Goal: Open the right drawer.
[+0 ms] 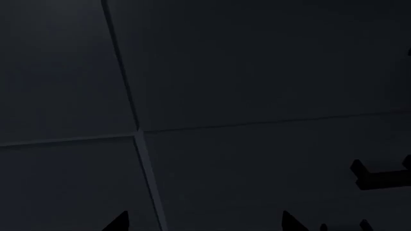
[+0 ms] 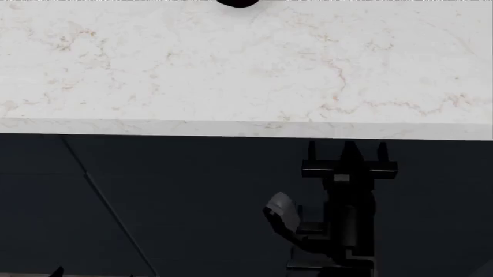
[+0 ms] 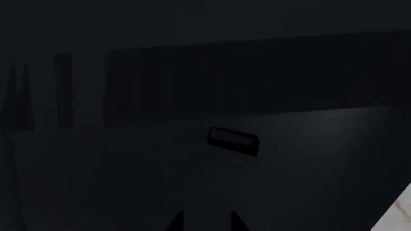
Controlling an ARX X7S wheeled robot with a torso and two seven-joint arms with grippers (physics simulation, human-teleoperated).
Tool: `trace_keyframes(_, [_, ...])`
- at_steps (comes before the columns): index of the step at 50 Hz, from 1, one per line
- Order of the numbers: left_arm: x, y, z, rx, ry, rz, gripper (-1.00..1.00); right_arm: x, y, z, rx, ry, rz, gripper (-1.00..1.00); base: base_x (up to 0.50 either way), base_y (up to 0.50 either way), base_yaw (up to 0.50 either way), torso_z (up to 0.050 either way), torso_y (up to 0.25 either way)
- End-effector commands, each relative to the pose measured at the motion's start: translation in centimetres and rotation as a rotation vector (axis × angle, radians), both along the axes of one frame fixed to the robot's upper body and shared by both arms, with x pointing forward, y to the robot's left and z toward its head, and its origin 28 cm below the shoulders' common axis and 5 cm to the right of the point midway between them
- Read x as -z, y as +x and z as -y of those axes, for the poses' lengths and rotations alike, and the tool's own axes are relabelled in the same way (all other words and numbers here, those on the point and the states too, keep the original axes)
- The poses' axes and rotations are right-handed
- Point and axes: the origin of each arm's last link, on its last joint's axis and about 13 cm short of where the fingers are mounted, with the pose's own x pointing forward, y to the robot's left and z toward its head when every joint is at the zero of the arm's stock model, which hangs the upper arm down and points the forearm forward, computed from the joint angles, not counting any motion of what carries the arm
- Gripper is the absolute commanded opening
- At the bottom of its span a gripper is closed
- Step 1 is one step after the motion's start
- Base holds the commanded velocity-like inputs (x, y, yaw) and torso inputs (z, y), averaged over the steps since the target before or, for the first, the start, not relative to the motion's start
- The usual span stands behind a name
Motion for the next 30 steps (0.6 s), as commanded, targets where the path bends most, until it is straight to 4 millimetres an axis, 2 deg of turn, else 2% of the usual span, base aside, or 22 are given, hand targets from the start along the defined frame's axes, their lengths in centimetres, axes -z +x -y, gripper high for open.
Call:
trace_keyframes(1, [0.0,0.0,0.0,0.001,0.0,-0.003,1.0,0.7,0.1,0.0,-0.019,0.055,-0.066,-1.0,0.0,0.0,0.0,0.0,0.0])
trace_keyframes(16, [0.0,0.1,0.0,0.004,0.001,-0.004,1.0,0.8,0.1,-0.1,-0.055,0.048,-0.053,-1.0,0.0,0.0,0.0,0.0,-0.001])
trace_keyframes(30, [0.1,0.1,0.0,0.004,0.003,-0.003,1.0,1.0,-2.3,-0.6,-0.09,0.019,-0.072,-1.0,0.0,0.0,0.0,-0.001,-0.002])
